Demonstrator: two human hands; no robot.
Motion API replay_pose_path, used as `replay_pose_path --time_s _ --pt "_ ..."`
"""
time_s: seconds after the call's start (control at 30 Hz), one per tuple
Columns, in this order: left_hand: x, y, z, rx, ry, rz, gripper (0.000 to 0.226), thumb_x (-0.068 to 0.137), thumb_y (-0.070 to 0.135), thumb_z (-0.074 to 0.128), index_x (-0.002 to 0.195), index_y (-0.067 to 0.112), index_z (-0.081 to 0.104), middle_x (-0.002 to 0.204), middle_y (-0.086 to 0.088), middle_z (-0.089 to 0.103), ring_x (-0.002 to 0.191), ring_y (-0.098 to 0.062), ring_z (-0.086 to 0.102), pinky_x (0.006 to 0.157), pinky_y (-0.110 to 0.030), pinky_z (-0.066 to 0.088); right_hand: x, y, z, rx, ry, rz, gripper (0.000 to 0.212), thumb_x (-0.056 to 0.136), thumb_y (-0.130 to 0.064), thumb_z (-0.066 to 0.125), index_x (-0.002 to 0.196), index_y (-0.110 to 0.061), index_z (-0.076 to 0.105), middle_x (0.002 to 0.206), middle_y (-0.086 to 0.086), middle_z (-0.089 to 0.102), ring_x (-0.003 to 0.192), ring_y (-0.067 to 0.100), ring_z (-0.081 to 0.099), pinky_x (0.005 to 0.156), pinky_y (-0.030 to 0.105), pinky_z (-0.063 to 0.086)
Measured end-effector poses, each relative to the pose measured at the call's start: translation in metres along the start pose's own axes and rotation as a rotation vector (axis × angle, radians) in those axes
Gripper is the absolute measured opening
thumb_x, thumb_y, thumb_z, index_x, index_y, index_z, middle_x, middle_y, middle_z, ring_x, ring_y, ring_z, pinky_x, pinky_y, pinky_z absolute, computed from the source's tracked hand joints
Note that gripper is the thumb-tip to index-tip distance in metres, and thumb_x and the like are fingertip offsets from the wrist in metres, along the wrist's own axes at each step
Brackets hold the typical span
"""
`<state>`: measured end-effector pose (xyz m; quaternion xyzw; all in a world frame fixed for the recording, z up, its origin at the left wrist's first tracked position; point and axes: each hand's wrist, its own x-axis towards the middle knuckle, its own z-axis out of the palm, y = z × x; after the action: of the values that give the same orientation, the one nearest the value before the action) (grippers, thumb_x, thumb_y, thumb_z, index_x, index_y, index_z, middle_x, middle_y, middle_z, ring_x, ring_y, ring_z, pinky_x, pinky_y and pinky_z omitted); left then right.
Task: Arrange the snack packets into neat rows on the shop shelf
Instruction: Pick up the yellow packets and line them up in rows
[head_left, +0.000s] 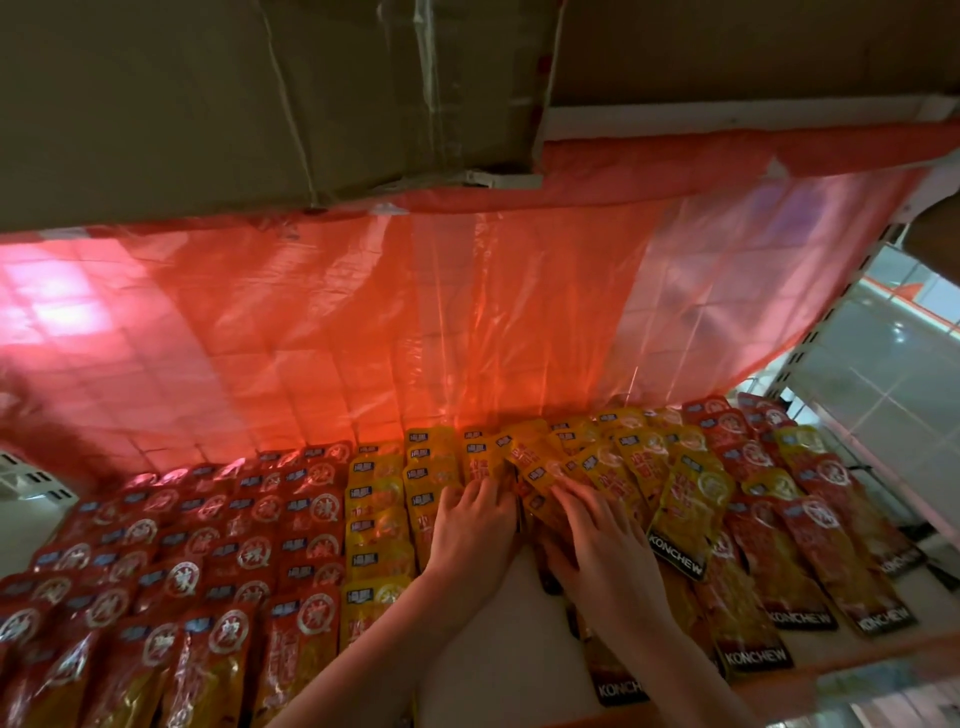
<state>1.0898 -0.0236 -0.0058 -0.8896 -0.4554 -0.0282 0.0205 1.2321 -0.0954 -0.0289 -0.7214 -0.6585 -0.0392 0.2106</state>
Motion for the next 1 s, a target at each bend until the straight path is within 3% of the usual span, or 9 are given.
replay_pose_path --time_s 0.23,0.37,0.47,0.6,0.67,0.73,0.8,0.87,1.0 --pt "-0.001 0.003 -0.004 -0.194 0.138 -0.092 0.038 0.096 0.03 0.044 0.132 0.017 0.045 0.127 0.002 0.053 0.117 -0.017 0.05 0.097 -0.03 0.037 -0.003 -0.004 0.008 -0.046 0.06 0.077 0.054 0.089 -0.044 0.037 0.131 -0.015 0.052 0.132 -0.001 0.053 0.118 0.019 0.053 0.089 0.037 0.05" --pt "-0.005 0.003 -0.009 -0.435 0.264 -0.214 0.018 0.095 0.024 0.045 0.106 0.013 0.056 0.104 0.003 0.059 0.086 -0.014 0.059 0.072 -0.025 0.049 -0.004 -0.008 0.01 -0.061 0.136 0.081 0.048 0.089 -0.038 0.046 0.128 -0.011 0.056 0.126 0.003 0.058 0.111 0.021 0.058 0.086 0.037 0.05" --pt "-0.006 0.0 -0.01 -0.583 0.355 -0.256 0.007 0.091 0.012 0.053 0.087 0.008 0.056 0.086 0.001 0.056 0.068 -0.014 0.054 0.055 -0.02 0.039 -0.004 -0.009 0.01 -0.047 0.149 0.08 0.051 0.081 -0.029 0.067 0.127 -0.01 0.056 0.122 0.004 0.059 0.108 0.023 0.06 0.083 0.038 0.051" --pt "-0.006 -0.003 -0.016 -0.665 0.462 -0.241 0.01 0.088 0.005 0.058 0.079 0.009 0.056 0.076 0.005 0.051 0.06 -0.011 0.049 0.05 -0.017 0.035 -0.001 -0.011 0.005 -0.011 0.147 0.091 0.051 0.078 -0.028 0.071 0.124 -0.008 0.059 0.118 0.005 0.061 0.105 0.024 0.061 0.082 0.039 0.052" --pt "-0.011 -0.004 -0.022 -0.651 0.518 -0.189 0.008 0.087 0.006 0.059 0.08 0.01 0.057 0.076 0.006 0.053 0.057 -0.011 0.049 0.047 -0.021 0.039 0.002 -0.014 -0.003 0.145 0.146 0.082 0.045 0.088 -0.037 0.051 0.122 -0.009 0.059 0.118 0.004 0.061 0.108 0.022 0.058 0.088 0.037 0.051" --pt "-0.02 -0.004 -0.027 -0.582 0.604 -0.08 0.006 0.086 0.014 0.056 0.08 0.012 0.058 0.077 0.007 0.056 0.054 -0.007 0.05 0.042 -0.021 0.043 0.004 -0.022 -0.02 0.559 0.083 0.149 0.049 0.089 -0.049 0.036 0.119 -0.02 0.06 0.119 -0.002 0.061 0.113 0.013 0.055 0.095 0.028 0.046" --pt "-0.033 -0.001 -0.028 -0.529 0.669 0.089 0.008 0.087 0.017 0.054 0.082 0.011 0.058 0.081 0.006 0.06 0.057 -0.003 0.053 0.044 -0.017 0.045 0.007 -0.035 -0.043 1.061 -0.046 0.254 0.038 0.085 -0.056 0.04 0.107 -0.036 0.063 0.105 -0.007 0.067 0.104 0.008 0.061 0.089 0.024 0.049" --pt "-0.047 0.004 -0.027 -0.498 0.672 0.23 0.004 0.087 0.017 0.056 0.087 0.013 0.056 0.086 0.004 0.064 0.067 -0.004 0.058 0.05 -0.019 0.05 0.01 -0.04 -0.054 1.366 -0.175 0.403 0.026 0.092 -0.046 0.047 0.1 -0.03 0.066 0.093 0.0 0.07 0.09 0.014 0.067 0.077 0.03 0.054" --pt "-0.072 0.018 -0.025 -0.413 0.603 0.358 0.005 0.09 0.021 0.057 0.089 0.016 0.055 0.093 0.003 0.064 0.076 -0.008 0.061 0.061 -0.024 0.052 0.009 -0.038 -0.047 1.387 -0.273 0.597 0.024 0.089 -0.028 0.058 0.112 -0.021 0.056 0.107 -0.001 0.067 0.095 0.011 0.065 0.072 0.028 0.052"
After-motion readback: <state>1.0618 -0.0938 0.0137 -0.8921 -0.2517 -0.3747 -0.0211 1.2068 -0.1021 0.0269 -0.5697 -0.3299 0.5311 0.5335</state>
